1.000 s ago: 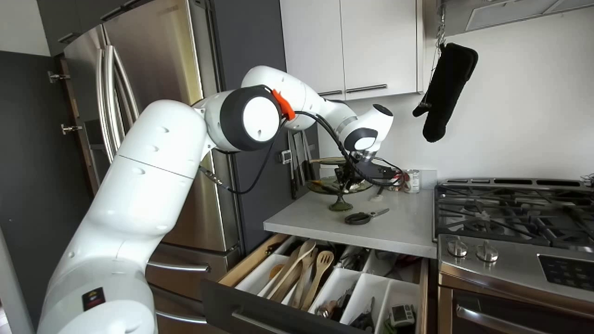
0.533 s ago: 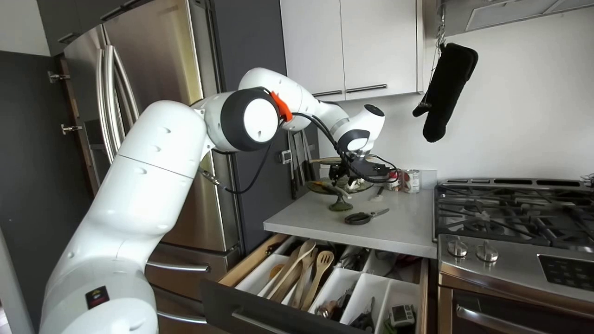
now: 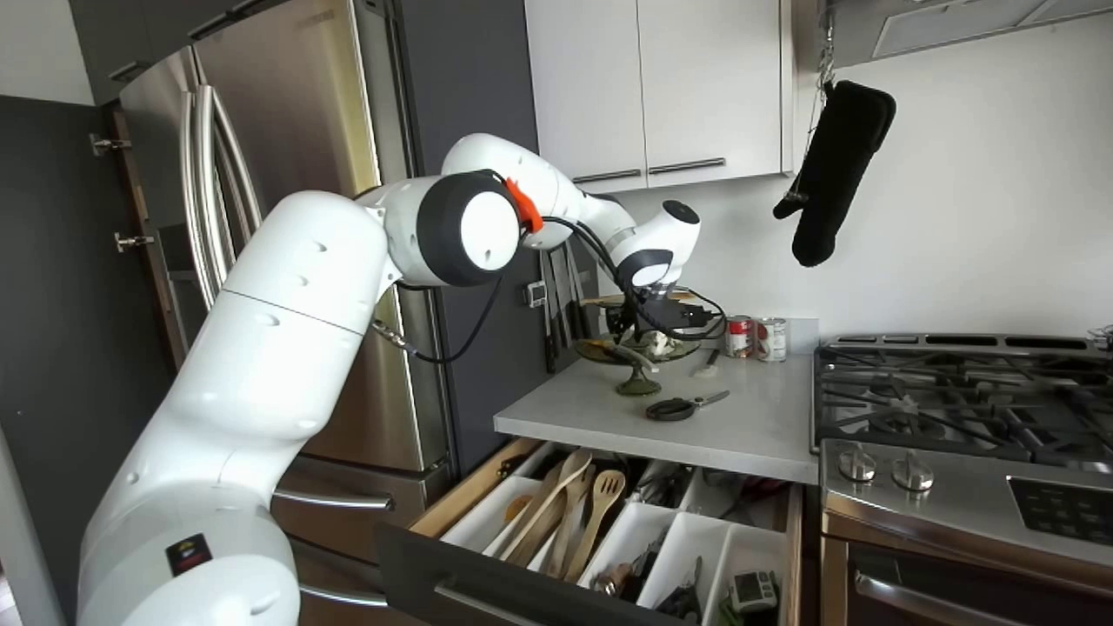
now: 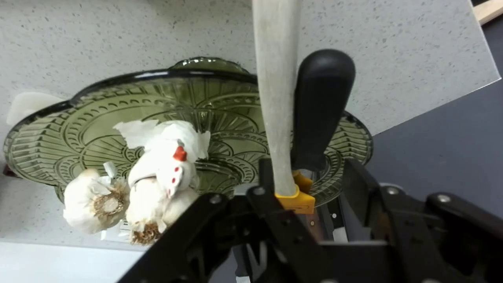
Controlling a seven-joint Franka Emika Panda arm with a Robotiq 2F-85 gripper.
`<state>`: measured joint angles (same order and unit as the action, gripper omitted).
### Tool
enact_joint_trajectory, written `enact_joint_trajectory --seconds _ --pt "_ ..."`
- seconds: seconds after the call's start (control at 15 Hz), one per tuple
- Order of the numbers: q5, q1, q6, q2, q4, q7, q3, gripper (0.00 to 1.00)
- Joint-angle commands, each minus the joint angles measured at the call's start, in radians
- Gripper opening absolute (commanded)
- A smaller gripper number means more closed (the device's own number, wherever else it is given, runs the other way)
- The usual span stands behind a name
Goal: Move the serving spoon to the right
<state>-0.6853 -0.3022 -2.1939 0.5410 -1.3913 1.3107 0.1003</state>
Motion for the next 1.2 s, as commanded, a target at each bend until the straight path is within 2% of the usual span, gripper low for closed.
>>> enact_joint_trajectory --seconds 0.0,0.2,0.4,0.67,0.73,1.13 --pt "-0.036 0.004 -0.044 0.016 -0.009 0.055 0.015 0.45" --pt "-0.043 0.004 -0.067 0.031 -0.008 0.084 0.025 0.38" --pt "-0.047 0.003 -0.095 0.043 -0.010 0.111 0.031 0.37" --pt "-0.070 -0.002 -0.132 0.052 -0.013 0.145 0.040 0.31" --pt "-0.078 -0.003 -0.138 0.054 -0.014 0.153 0.041 0.27" --pt "-0.080 0.001 -0.150 0.057 -0.022 0.175 0.037 0.39"
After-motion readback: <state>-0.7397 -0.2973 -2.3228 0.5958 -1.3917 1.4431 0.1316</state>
